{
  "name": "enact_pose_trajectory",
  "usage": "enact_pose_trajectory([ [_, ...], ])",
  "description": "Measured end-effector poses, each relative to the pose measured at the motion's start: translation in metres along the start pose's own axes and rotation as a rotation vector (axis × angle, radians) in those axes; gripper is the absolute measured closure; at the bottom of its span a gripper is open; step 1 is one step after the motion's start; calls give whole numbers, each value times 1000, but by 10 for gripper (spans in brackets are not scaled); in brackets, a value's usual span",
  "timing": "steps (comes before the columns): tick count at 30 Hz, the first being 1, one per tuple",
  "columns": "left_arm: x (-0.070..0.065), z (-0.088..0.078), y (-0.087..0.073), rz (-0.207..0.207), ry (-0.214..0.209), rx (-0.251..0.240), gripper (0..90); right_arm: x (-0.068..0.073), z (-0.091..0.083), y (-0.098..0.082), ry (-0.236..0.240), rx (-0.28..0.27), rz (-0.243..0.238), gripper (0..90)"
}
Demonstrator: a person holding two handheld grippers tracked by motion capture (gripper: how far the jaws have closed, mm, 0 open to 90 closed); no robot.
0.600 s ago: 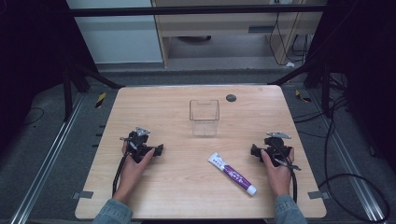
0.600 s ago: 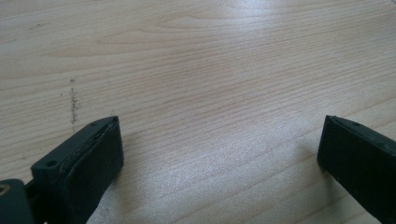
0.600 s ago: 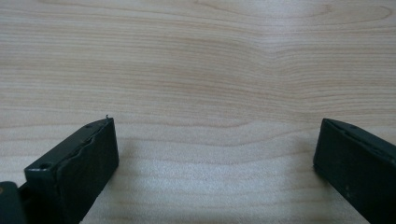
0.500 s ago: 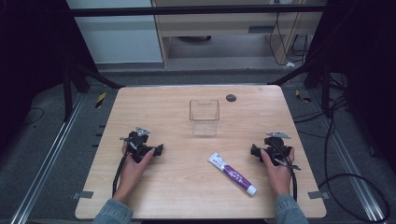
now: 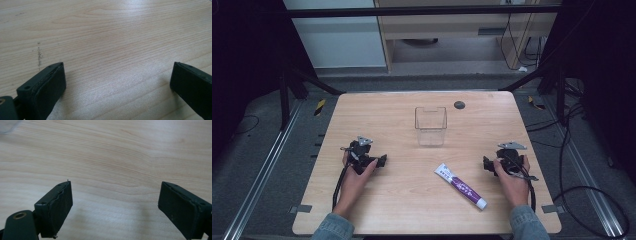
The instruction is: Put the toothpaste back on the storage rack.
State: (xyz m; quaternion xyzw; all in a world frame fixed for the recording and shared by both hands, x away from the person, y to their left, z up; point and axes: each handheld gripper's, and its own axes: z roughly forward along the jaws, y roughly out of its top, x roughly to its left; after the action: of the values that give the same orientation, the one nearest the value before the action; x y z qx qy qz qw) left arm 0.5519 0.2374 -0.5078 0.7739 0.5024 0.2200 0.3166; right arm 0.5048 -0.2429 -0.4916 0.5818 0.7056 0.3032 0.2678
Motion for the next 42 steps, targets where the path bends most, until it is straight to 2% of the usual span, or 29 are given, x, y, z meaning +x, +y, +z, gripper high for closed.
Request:
enact_pose_trajectory([
  [3, 0, 0, 0, 0, 0, 0, 0, 9, -19, 4, 46, -6, -58, 134],
  [6, 0, 0, 0, 3, -2, 1, 0, 20, -37, 8, 96, 9, -99, 149],
  [11, 0, 0, 0, 3, -2, 1, 0, 33, -52, 15, 135, 37, -143, 159],
  [12, 0, 0, 0, 3, -2, 2, 0, 38, -56, 17, 171, 39, -154, 166],
  [13, 0, 0, 0, 3, -2, 1, 0, 41, -58, 18, 184, 48, -173, 179],
  [14, 0, 0, 0, 3, -2, 1, 0, 41, -58, 18, 184, 48, -173, 179],
  [16, 0, 0, 0, 3, -2, 1, 0, 49, -60, 20, 177, 66, -230, 232],
  [18, 0, 0, 0, 3, -2, 2, 0, 56, -61, 20, 184, 82, -263, 301],
  [23, 0, 0, 0, 3, -2, 1, 0, 69, -58, 21, 220, 112, -298, 346],
  [27, 0, 0, 0, 3, -2, 1, 0, 76, -55, 21, 235, 127, -308, 357],
  [28, 0, 0, 0, 2, -2, 0, 0, 82, -52, 22, 253, 149, -317, 365],
  [30, 0, 0, 0, 2, -2, 0, 0, 85, -52, 23, 255, 160, -320, 365],
  [31, 0, 0, 0, 2, -3, 0, 0, 91, -50, 25, 266, 171, -338, 357],
  [36, 0, 0, 0, 2, -4, 0, 0, 102, -48, 31, 280, 182, -364, 343],
  [37, 0, 0, 0, 2, -4, 0, 0, 107, -46, 33, 287, 198, -373, 340],
  [42, 0, 0, 0, 1, -4, 0, 0, 115, -43, 36, 289, 227, -403, 341],
])
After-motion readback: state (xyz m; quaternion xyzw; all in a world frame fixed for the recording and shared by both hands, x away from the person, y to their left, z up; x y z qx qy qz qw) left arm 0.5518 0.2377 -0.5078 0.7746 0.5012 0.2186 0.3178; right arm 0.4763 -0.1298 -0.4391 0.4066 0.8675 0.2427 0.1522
